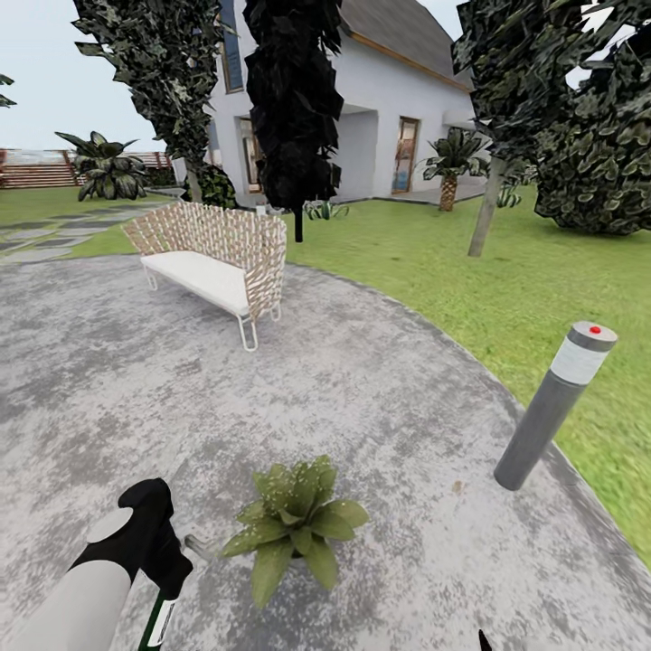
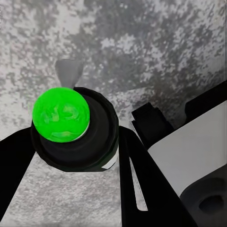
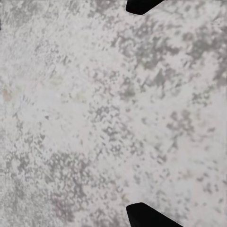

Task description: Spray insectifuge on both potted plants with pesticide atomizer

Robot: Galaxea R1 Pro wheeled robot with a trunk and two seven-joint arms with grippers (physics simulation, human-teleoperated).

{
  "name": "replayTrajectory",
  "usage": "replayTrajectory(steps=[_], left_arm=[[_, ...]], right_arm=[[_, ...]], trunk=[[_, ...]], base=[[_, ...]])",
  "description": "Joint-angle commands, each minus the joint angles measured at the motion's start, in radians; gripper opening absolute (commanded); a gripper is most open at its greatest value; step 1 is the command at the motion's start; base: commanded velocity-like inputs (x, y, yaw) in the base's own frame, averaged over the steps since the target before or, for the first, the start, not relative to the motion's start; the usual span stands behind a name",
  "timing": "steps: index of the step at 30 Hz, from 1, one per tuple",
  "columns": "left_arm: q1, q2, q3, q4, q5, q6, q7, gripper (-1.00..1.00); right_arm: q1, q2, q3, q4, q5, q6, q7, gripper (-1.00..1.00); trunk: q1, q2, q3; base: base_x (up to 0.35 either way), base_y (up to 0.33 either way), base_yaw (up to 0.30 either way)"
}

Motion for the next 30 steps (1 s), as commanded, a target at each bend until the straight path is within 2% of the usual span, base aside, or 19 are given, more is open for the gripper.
replayTrajectory(steps=[1,7,9,14,25,30], left_arm=[[-0.001,-0.001,0.003,-0.002,-0.009,0.011,-0.010,-1.00],[-0.004,0.001,0.002,-0.012,-0.009,0.009,-0.010,-1.00],[-0.005,0.001,-0.011,-0.013,-0.009,0.010,-0.010,-1.00],[-0.005,0.003,-0.022,-0.013,-0.008,0.009,-0.010,-1.00],[-0.006,0.003,-0.030,-0.012,-0.009,0.009,-0.010,-1.00],[-0.004,0.004,-0.038,-0.009,-0.009,0.010,-0.010,-1.00]], right_arm=[[-0.001,0.001,-0.008,0.000,0.005,-0.003,0.008,1.00],[-0.001,0.001,-0.008,0.001,0.005,-0.003,0.008,1.00],[-0.001,0.001,-0.008,0.001,0.005,-0.003,0.008,1.00],[-0.001,0.001,-0.008,0.001,0.005,-0.003,0.008,1.00],[-0.001,0.001,-0.008,0.001,0.005,-0.003,0.008,1.00],[-0.001,0.001,-0.008,0.001,0.005,-0.003,0.008,1.00]], trunk=[[0.000,0.000,-0.001],[0.000,0.000,-0.001],[0.000,0.000,-0.001],[0.000,0.000,-0.001],[0.000,0.000,-0.001],[0.000,0.000,-0.001]], base=[[0.153,-0.208,0.100],[0.163,-0.223,0.016],[0.160,-0.231,0.031],[0.059,-0.262,0.238],[-0.065,-0.271,0.277],[0.073,-0.253,0.081]])
